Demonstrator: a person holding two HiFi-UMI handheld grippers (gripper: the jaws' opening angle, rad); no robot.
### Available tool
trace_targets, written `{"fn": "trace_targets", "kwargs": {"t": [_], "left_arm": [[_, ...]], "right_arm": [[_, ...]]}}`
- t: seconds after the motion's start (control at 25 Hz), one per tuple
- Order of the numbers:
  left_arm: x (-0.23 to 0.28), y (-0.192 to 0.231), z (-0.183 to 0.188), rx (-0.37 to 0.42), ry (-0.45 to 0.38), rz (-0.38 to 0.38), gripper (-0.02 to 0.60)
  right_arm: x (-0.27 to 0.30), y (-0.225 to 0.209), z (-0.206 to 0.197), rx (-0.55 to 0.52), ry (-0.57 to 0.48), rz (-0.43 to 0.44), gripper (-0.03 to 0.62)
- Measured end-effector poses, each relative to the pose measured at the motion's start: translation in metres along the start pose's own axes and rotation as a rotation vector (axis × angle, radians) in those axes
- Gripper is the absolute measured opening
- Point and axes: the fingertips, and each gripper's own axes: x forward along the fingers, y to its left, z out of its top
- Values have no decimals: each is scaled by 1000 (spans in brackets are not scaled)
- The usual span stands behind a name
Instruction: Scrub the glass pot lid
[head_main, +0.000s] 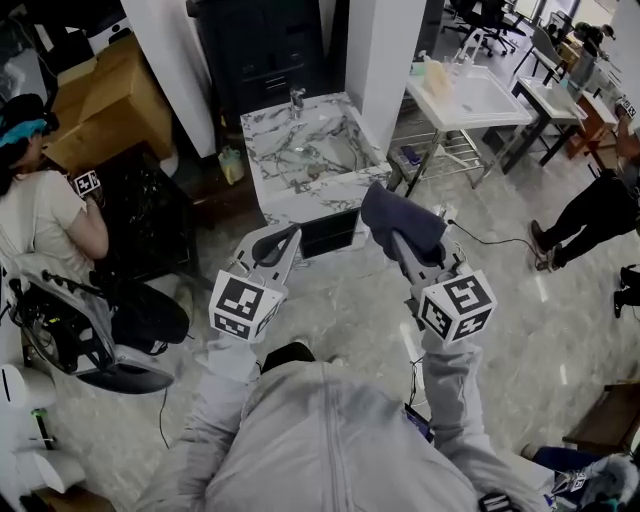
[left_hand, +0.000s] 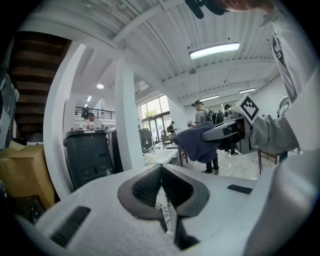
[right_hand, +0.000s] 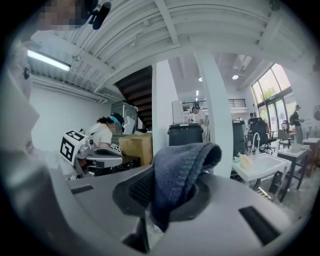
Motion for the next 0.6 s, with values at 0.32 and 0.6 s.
{"fn": "trace_targets", "kwargs": {"t": [0.32, 0.6], "left_arm": [[25, 21, -8, -9, 26, 39, 26], [67, 54, -10, -9, 9, 35, 26]], "right_arm": [[20, -26, 2, 0, 4, -2, 63], [55, -58, 3, -14, 18, -14, 63]]}}
